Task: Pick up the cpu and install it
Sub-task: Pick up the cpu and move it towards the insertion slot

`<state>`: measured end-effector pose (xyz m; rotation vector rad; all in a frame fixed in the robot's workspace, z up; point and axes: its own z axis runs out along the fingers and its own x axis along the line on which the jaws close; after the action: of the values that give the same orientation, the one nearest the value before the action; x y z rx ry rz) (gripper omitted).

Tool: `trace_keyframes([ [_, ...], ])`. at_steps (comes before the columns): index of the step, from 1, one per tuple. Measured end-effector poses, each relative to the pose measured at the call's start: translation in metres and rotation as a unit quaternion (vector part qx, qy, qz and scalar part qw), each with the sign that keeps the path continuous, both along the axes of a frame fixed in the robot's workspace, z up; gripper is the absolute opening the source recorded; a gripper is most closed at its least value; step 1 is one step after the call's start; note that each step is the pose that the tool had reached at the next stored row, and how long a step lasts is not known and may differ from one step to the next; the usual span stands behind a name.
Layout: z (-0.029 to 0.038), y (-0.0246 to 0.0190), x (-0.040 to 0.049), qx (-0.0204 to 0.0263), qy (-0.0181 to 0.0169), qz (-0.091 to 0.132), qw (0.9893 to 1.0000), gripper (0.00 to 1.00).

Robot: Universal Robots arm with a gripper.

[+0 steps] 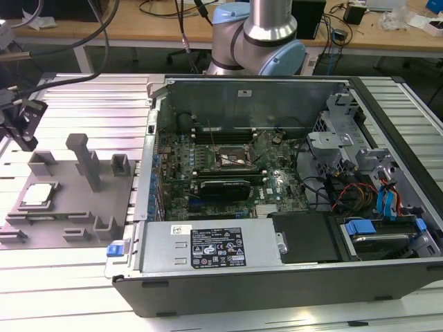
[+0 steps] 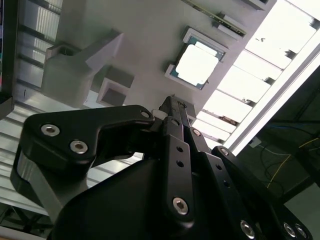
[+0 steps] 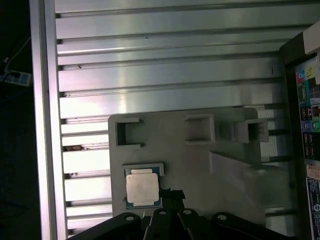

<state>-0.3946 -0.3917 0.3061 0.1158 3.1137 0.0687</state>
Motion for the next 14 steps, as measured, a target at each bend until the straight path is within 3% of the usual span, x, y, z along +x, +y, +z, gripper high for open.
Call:
trace_keyframes([
  [14, -0.0095, 0.0000, -0.0067, -0.0015, 0.0000, 0.000, 1.0000, 0.11],
])
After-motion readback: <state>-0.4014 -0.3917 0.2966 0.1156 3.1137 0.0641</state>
